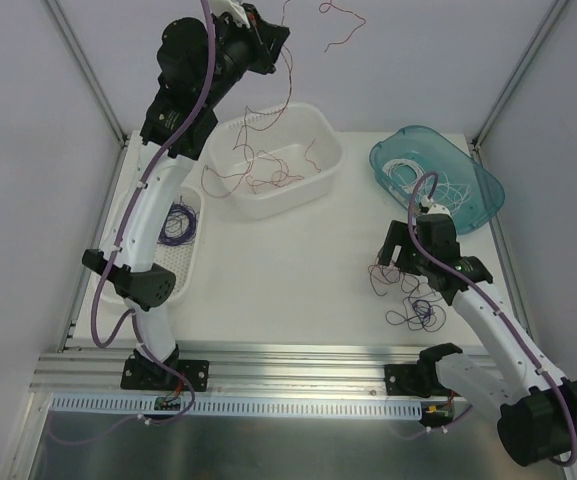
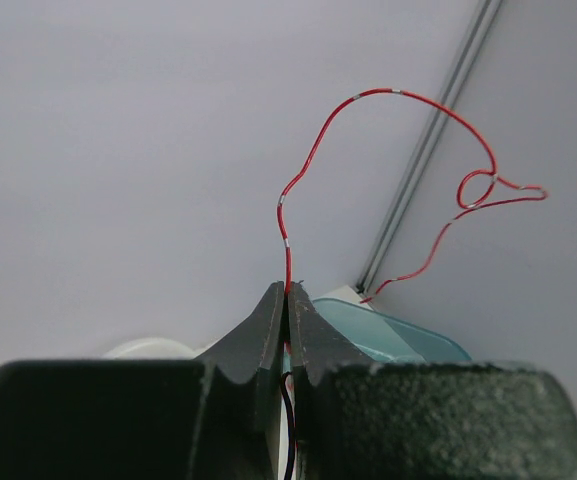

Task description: Untangle the cables

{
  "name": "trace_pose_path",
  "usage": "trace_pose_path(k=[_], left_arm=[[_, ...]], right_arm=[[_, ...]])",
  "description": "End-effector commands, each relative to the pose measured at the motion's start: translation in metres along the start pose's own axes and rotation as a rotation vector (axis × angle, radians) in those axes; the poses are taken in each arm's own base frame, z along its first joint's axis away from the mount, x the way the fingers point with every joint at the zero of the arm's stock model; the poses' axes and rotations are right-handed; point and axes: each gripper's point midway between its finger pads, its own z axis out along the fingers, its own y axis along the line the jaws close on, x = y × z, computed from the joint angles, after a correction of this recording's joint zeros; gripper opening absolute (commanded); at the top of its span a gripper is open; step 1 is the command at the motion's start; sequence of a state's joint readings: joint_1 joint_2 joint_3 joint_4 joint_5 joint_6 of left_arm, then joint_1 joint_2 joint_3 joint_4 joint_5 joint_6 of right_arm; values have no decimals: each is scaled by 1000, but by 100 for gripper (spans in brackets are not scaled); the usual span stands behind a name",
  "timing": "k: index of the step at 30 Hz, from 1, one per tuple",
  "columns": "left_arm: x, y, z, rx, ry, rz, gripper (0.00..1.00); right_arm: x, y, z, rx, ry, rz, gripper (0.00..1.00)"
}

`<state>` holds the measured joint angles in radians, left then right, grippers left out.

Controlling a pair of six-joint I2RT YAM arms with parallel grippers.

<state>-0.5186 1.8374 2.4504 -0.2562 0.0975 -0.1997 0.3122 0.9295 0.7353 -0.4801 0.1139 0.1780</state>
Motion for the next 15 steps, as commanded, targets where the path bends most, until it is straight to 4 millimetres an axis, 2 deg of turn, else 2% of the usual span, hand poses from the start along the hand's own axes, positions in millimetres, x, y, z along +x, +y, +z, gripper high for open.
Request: trace_pose_path(k=[1,4,6,11,12,14,15], left_arm=[[-51,-7,-1,83,-175,-24,0],[-57,11,3,55,-213,-5,0],[-54,26,11,36,-230,7,0],[-23,65,35,-22,-217,51,0],[-8,74,44,-27,-198,50,0],[4,85,51,-20,-191,62,0],[17,90,58,-21,-174,70,0]], right_arm=[[-22,20,-4,-76,-51,4,89],[-21,24,-2,-94,-39,0,89],[-20,25,-1,-97,-32,-7,89],[-19,24,0,-96,-25,-32,89],[-18,24,0,-95,-24,-37,89],[-17,22,0,-88,-16,-45,89],[-17,22,0,-87,-18,-47,89]])
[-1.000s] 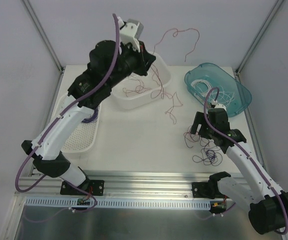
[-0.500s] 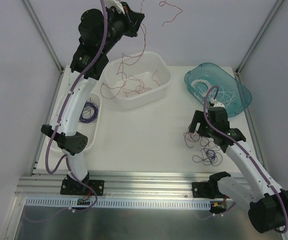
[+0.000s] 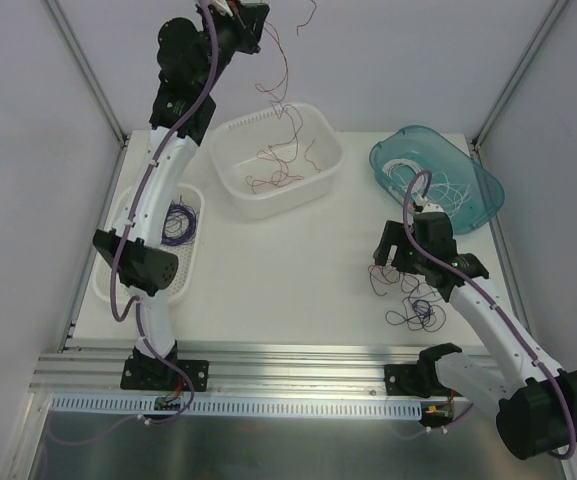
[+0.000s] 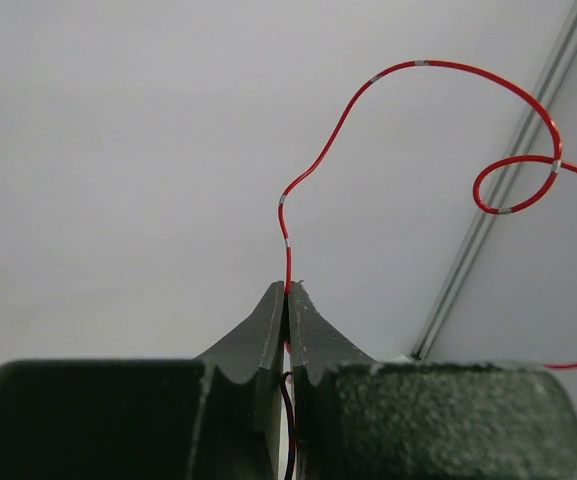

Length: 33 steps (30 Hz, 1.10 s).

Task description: Untangle the cables

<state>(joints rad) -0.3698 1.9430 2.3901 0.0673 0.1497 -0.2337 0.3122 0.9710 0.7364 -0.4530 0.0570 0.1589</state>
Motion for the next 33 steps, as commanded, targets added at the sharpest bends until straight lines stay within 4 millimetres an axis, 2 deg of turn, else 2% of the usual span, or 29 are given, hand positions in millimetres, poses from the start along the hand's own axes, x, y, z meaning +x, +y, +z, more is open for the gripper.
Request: trace_pose_path(k=[1,3,4,5,6,7,9,10,11,12,15,16,18,19,21,22,24,25,26,27,28,31,32,33], left_arm=[[44,20,18,25,17,41,0],[61,27,21,29,15,65,0],[89,37,20,17,57,61,0],[93,41,20,15,40,71,0],[107,46,19,6,61,68,0],[128,54,16,-8,104,54,0],[159,63,10,-24,178,40,0],[183,71,3,-40,233,37,0],[195,74,-1,-52,261,38,0],[224,82,-13,-78,330,37,0],[255,96,-34,-127,410,57,0],[276,103,-48,-150,470,52,0],[288,109,-63,-184,523,47,0],[304,113,-79,-209,586,41,0],[302,121,-94,-273,618,51,0],[313,125,-111,-311,682,47,0],[310,131,-122,-368,714,65,0],[309,132,-126,-380,740,69,1],[313,132,-138,-392,801,70,5],[307,133,-138,-403,807,81,10],[305,132,-141,-407,817,83,26],[288,123,-148,-397,818,75,49],[270,116,-146,-382,788,68,61],[265,111,-148,-365,785,60,67]], right_arm=[[-21,11,-7,-37,-53,-32,88],[-20,10,-7,-31,-51,-37,89],[-19,10,-6,-30,-46,-39,89],[-20,10,-7,-34,-46,-40,88],[-19,11,-7,-36,-42,-42,89],[-20,11,-6,-36,-42,-46,88],[-19,11,-6,-34,-36,-49,88],[-19,10,-5,-32,-32,-52,88],[-19,11,-5,-33,-30,-55,88],[-19,10,-4,-29,-28,-57,88],[-19,10,-2,-25,-16,-62,88],[-20,12,-2,-32,-15,-65,88],[-20,12,-1,-31,-9,-67,88],[-21,12,-1,-30,-8,-69,88],[-22,11,-1,-21,-8,-79,88],[-23,8,-1,-3,-9,-85,88],[-25,4,-1,20,-12,-97,88],[-26,0,1,44,-10,-102,88],[-24,-3,2,61,-1,-106,88],[-26,-5,2,72,3,-109,88],[-23,-9,5,92,23,-108,88],[-22,-13,8,118,39,-91,87],[-20,-15,10,125,48,-86,86],[-20,-16,11,136,53,-74,86]])
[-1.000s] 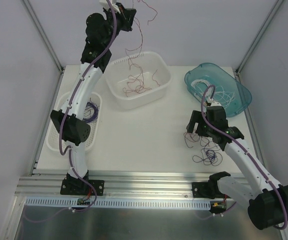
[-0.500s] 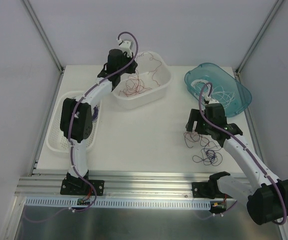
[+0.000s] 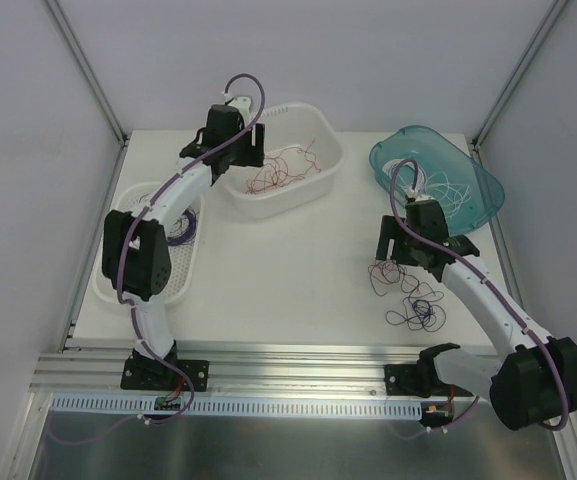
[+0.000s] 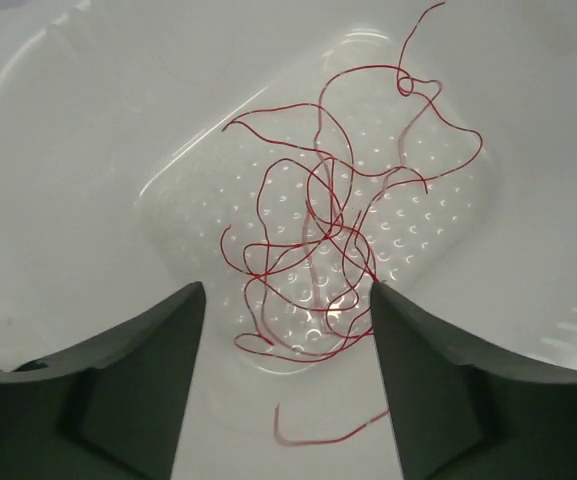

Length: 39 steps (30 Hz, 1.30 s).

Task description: Untangle the cables

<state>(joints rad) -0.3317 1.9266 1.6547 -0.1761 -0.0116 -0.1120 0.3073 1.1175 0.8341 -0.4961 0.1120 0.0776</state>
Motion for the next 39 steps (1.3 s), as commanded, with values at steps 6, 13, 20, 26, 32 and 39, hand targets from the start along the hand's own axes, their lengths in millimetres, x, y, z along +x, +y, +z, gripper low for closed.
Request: trace_pose_path(k=[6,13,20,26,32,39], left_arm=[[-76,-24,-119,131,-198,-31,96],[-47,-69,-170,356,-159,-84,99],[25,-126,-190,512,-45,50,99],[81,-150,-189,572,79,76,99],[106,-160,-185,592,136,116,99],[123,-162,-176,596,169,167,99]], right_arm=[[5,-18,9,94,51,49,81],[7,-17,20,94,69,49,69],[24,-23,35,126,129,103,64],[45,-29,52,165,193,147,64],[45,-20,65,128,203,94,43],[39,43,61,-178,182,-109,3]])
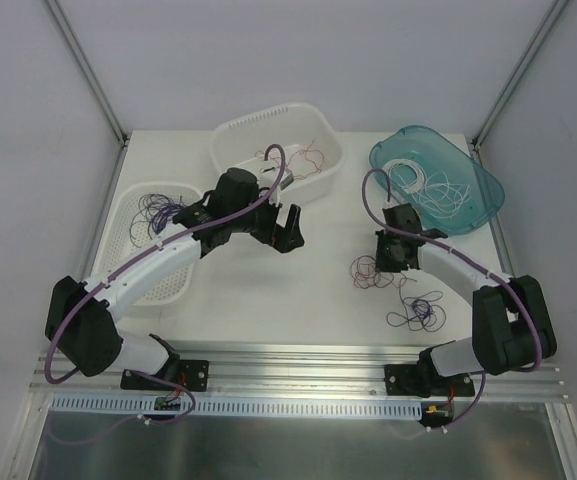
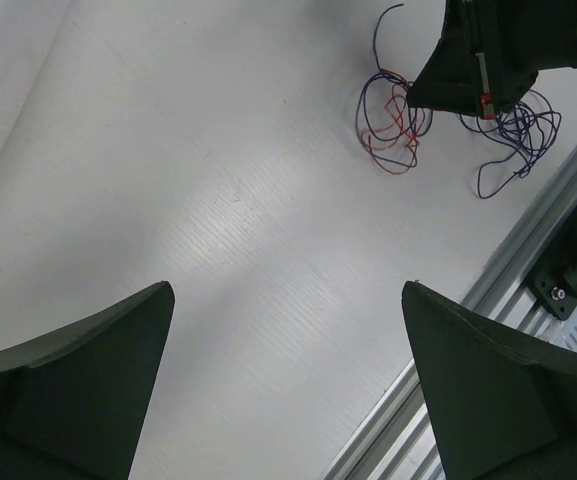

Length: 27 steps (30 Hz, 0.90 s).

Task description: Untangle the cables

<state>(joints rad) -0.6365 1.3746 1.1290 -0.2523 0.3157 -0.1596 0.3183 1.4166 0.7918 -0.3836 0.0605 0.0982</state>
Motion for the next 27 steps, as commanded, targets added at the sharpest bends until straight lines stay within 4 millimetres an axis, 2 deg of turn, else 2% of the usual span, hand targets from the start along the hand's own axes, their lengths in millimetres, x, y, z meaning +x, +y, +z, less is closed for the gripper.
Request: trace_pose_path(k=[1,4,7,9,14,18,24,27], left_arm=[[9,-6,9,36,26,59,99],[14,-9,16,51,51,61,99],[22,-17,27,67,84,30,97],[24,-21,33,70,101,-5,95],[40,-28,58,24,171,-219,89],[45,-25,71,-24,184,-325,71],[55,-20,91,-66,214,-426,57],[58,-21,99,-69,229,-448,55]], right_arm=[[-11,52,-12,-232,-53,-151,1],[-8,73,-19,-298,-46,-244,1],[-8,89,-25,-339,-43,-248,1],[-10,96,-26,-352,-46,-230,1],[-7,112,-22,-324,-35,-98,2],[-6,122,-15,-323,-23,5,2],[-8,135,-15,-325,-29,60,2],[-10,138,-15,-328,-37,77,2]])
